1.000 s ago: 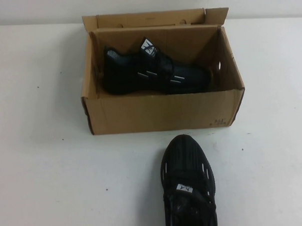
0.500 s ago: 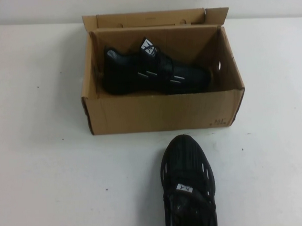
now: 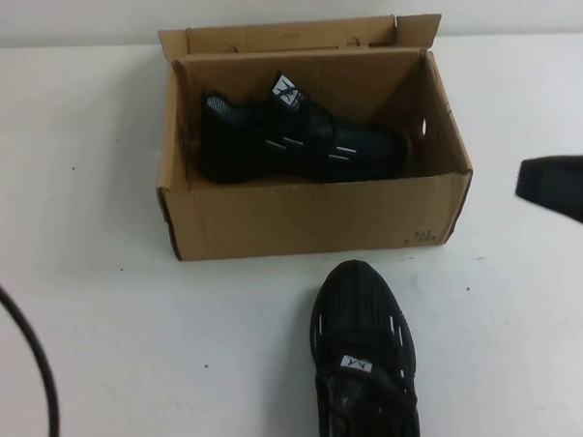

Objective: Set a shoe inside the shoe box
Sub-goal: Pick up the shoe from the table

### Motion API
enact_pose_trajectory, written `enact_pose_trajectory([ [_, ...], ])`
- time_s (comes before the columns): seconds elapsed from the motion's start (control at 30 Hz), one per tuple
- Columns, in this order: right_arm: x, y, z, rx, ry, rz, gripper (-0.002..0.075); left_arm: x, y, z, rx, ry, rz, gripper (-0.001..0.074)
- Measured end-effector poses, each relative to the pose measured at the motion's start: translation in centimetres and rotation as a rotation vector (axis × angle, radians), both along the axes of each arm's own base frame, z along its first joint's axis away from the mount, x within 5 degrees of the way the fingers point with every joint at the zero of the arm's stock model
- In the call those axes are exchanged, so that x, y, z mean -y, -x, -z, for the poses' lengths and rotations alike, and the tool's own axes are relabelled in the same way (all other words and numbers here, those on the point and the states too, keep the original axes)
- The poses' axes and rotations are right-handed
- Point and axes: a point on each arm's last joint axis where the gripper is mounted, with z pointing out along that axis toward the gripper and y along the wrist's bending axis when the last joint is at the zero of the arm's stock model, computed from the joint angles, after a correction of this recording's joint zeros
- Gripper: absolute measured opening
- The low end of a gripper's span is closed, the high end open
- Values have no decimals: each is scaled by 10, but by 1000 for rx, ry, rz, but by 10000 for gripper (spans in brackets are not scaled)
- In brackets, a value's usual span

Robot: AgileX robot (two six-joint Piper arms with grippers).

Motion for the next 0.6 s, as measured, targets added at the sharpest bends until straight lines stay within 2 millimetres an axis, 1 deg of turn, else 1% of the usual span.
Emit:
enact_pose_trajectory([
  [0.17,-25,0,13,-68,53,-154,-17,11,-20,9,-87,26,64,-2],
  [0.33,-49,6,28,-150,143,-230,-13,16,-37,18,-167,46,76,-2],
  [0.47,-74,11,48,-252,257,-273,-1,19,-49,26,-222,39,75,-2],
  [0.5,-79,13,52,-269,279,-274,0,19,-51,27,-232,39,75,-2],
  [0.6,-96,16,72,-362,379,-255,9,20,-55,30,-252,37,74,-2],
])
